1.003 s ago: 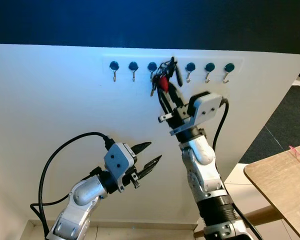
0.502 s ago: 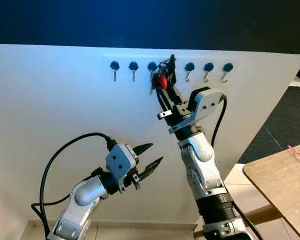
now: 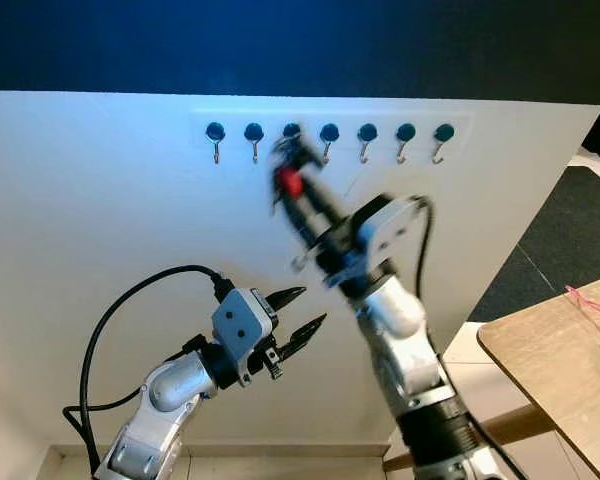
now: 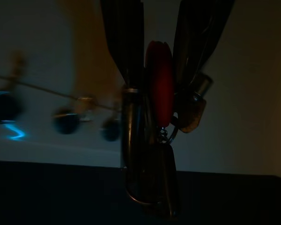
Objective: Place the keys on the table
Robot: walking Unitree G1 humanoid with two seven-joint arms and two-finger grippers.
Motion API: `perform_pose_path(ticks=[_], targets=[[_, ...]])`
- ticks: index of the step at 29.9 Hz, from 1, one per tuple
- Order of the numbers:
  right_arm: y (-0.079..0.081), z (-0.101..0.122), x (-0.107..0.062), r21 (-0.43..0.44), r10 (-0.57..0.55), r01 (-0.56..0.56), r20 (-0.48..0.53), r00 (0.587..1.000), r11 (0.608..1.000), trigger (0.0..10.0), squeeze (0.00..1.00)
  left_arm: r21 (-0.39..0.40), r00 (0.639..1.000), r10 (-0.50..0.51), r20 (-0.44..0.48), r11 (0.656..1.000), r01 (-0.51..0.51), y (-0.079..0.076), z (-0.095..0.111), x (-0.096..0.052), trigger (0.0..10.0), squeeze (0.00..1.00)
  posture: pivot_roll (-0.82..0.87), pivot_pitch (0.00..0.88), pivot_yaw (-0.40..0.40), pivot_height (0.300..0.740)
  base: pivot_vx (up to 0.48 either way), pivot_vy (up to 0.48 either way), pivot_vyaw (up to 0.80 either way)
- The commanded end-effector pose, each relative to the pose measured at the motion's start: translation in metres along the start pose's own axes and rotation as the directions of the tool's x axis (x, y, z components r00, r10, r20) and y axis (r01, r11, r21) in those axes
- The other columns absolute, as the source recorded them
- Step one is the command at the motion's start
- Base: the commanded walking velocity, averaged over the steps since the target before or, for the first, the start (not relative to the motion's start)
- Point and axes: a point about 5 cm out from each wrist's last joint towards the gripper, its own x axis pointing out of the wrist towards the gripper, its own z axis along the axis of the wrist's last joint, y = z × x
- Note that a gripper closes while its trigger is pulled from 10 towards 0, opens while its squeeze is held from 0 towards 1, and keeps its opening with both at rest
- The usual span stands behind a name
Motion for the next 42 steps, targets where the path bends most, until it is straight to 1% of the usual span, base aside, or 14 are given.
perform_pose_path(ticks=[1,9,13,17,20,23,26,29,31,32,34,35,37,42], targets=[[-0.002,0.004,-0.004,-0.037,-0.001,0.002,0.022,1.0,0.999,10.0,0.0,0.001,1.0,-0.017,-0.002,1.0,0.017,-0.002,0.0,0.002,10.0,0.0,0.08,0.0,-0.026,0.74,0.0,0.0,0.0],[-0.004,-0.007,-0.015,-0.047,-0.013,0.012,-0.021,1.0,0.999,10.0,0.0,-0.001,1.0,-0.022,-0.006,1.0,0.021,-0.003,-0.001,0.002,10.0,0.0,0.08,0.0,-0.025,0.74,0.0,0.0,0.0],[-0.007,-0.024,-0.035,-0.046,-0.075,0.071,-0.091,0.993,0.996,10.0,0.0,-0.014,1.0,-0.001,-0.028,1.0,0.001,-0.003,-0.008,-0.003,10.0,0.0,0.08,0.0,-0.026,0.74,0.0,0.0,0.0],[-0.01,-0.029,-0.043,-0.048,-0.111,0.106,-0.116,0.987,0.993,10.0,0.0,-0.024,0.999,0.01,-0.046,1.0,-0.011,-0.003,-0.014,-0.007,10.0,0.0,0.08,0.0,-0.026,0.74,0.0,0.0,0.0],[-0.017,-0.052,-0.079,-0.057,-0.244,0.237,-0.23,0.942,0.97,10.0,0.0,-0.064,0.982,0.073,-0.173,0.994,-0.085,-0.007,-0.049,-0.034,10.0,0.0,0.07,0.0,-0.023,0.74,0.0,0.0,0.0],[-0.018,-0.055,-0.084,-0.058,-0.26,0.254,-0.248,0.933,0.965,10.0,0.0,-0.07,0.977,0.082,-0.195,0.993,-0.097,-0.008,-0.054,-0.039,10.0,0.0,0.07,0.0,-0.023,0.74,0.0,0.0,0.0],[-0.008,-0.084,-0.135,-0.066,-0.278,0.278,-0.445,0.851,0.958,10.0,0.0,-0.134,0.903,0.204,-0.379,0.953,-0.272,-0.017,-0.098,-0.079,10.0,0.0,0.07,0.0,-0.021,0.74,0.0,0.0,0.0],[-0.004,-0.091,-0.15,-0.064,-0.279,0.287,-0.501,0.819,0.956,10.0,0.0,-0.136,0.866,0.244,-0.438,0.934,-0.331,-0.02,-0.11,-0.09,10.0,0.0,0.07,0.0,-0.022,0.74,0.0,0.0,0.0],[0.005,-0.107,-0.182,-0.053,-0.269,0.305,-0.631,0.728,0.951,10.0,0.0,-0.103,0.746,0.318,-0.585,0.884,-0.456,-0.027,-0.136,-0.114,10.0,0.0,0.07,0.0,-0.022,0.74,0.0,0.0,0.0],[0.005,-0.107,-0.182,-0.053,-0.269,0.305,-0.631,0.728,0.951,10.0,0.0,-0.103,0.746,0.318,-0.585,0.884,-0.456,-0.027,-0.136,-0.114,10.0,0.0,0.07,0.0,-0.022,0.74,0.0,0.0,0.0],[0.011,-0.116,-0.203,-0.049,-0.254,0.315,-0.711,0.656,0.948,10.0,0.0,-0.082,0.667,0.356,-0.655,0.844,-0.53,-0.033,-0.149,-0.127,10.0,0.0,0.07,0.0,-0.022,0.74,0.0,0.0,0.0],[0.011,-0.116,-0.203,-0.049,-0.254,0.315,-0.711,0.656,0.948,10.0,0.0,-0.082,0.667,0.356,-0.655,0.844,-0.53,-0.033,-0.149,-0.127,10.0,0.0,0.07,0.0,-0.022,0.74,0.0,0.0,0.0],[0.013,-0.122,-0.214,-0.051,-0.255,0.331,-0.752,0.607,0.942,10.0,0.0,-0.07,0.629,0.383,-0.676,0.817,-0.573,-0.035,-0.154,-0.133,10.0,0.0,0.07,0.0,-0.019,0.74,0.0,0.0,0.0],[0.017,-0.126,-0.221,-0.055,-0.247,0.331,-0.782,0.573,0.942,10.0,0.0,-0.05,0.613,0.402,-0.68,0.809,-0.586,-0.036,-0.158,-0.134,10.0,0.0,0.08,0.0,-0.013,0.74,0.0,0.0,0.0]])
